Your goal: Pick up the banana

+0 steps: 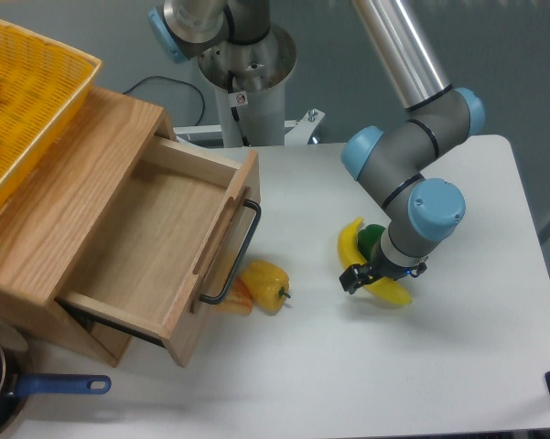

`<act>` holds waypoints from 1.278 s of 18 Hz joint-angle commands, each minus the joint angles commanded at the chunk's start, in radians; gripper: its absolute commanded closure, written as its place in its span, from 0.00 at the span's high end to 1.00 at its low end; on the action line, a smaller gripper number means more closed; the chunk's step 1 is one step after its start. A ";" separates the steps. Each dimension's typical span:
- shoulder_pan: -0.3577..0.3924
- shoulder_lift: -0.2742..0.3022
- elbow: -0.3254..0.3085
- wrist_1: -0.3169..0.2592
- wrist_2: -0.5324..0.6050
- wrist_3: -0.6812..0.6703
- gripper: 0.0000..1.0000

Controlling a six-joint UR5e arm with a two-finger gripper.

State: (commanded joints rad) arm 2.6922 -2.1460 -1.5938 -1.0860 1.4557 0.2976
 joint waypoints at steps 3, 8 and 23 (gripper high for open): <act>-0.003 -0.002 -0.005 0.002 0.002 0.000 1.00; -0.003 -0.002 -0.005 0.003 0.000 0.002 0.94; -0.017 0.009 -0.028 0.003 0.006 0.047 0.93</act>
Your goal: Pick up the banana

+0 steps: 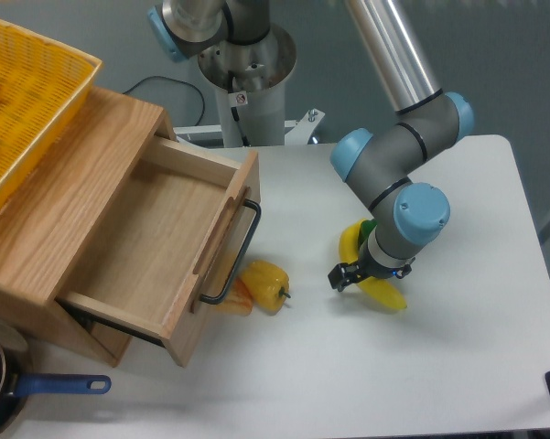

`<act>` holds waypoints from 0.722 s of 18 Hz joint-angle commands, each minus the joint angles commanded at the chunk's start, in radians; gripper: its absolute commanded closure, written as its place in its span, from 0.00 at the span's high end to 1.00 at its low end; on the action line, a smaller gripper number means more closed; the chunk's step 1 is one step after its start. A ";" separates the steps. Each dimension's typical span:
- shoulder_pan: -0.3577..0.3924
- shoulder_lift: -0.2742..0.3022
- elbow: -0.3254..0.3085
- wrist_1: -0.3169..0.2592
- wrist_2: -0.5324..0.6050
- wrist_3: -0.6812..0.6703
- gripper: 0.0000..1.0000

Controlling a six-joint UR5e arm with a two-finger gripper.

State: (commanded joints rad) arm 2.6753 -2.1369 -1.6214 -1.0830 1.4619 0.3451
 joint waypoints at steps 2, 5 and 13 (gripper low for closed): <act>0.000 0.002 0.000 -0.002 0.002 0.005 0.93; -0.002 0.002 -0.002 -0.003 0.009 0.005 0.93; -0.003 -0.002 0.000 -0.003 0.014 0.005 0.70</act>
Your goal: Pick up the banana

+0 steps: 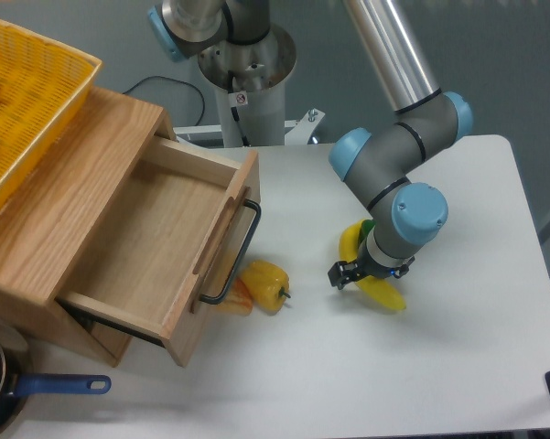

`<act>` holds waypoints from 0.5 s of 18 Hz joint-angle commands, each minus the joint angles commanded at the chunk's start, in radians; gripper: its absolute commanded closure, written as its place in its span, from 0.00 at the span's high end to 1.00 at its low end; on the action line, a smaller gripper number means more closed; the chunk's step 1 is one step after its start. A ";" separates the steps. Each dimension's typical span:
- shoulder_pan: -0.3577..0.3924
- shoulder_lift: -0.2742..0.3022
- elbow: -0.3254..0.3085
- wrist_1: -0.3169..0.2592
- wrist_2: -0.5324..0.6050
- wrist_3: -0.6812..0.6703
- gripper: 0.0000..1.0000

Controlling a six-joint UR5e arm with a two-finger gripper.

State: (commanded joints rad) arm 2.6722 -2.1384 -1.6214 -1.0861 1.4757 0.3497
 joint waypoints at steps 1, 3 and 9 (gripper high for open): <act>0.000 0.000 0.002 0.000 0.000 0.002 0.69; 0.000 0.002 0.005 -0.002 0.002 0.017 0.63; 0.000 0.002 0.011 -0.003 0.002 0.032 0.49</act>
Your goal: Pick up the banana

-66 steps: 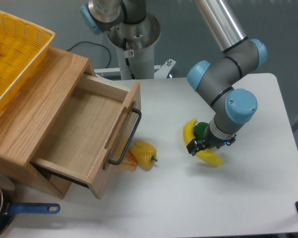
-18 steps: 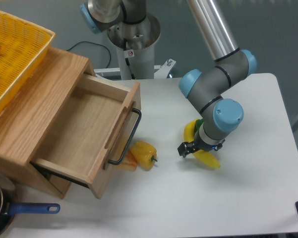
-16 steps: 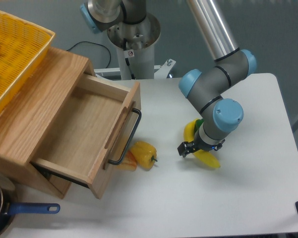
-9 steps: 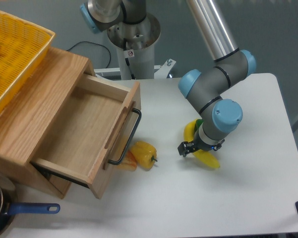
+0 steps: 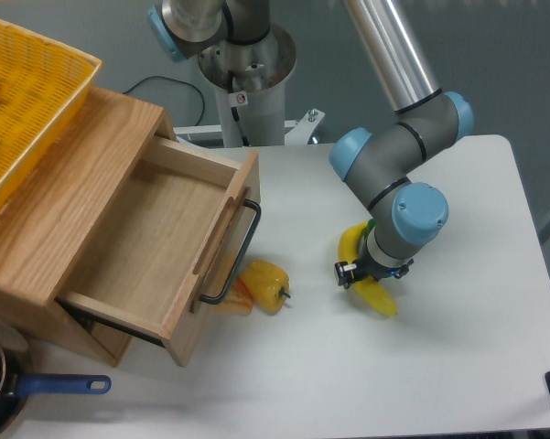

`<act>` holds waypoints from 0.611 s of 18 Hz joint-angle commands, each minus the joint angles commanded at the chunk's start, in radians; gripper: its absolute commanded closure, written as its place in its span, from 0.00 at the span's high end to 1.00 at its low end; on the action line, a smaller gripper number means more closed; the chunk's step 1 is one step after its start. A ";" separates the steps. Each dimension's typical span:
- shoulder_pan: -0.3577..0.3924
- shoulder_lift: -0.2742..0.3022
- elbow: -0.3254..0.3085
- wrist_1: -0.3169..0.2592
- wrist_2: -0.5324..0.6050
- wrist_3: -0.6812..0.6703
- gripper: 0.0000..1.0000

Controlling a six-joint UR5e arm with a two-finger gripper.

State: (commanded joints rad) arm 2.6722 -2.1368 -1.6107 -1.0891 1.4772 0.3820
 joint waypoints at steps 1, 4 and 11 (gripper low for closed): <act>0.000 0.002 0.000 0.002 0.000 0.000 0.44; -0.015 0.002 0.012 0.000 0.043 0.003 0.33; -0.040 -0.003 0.014 0.002 0.086 0.003 0.26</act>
State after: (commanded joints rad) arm 2.6323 -2.1399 -1.5969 -1.0876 1.5631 0.3850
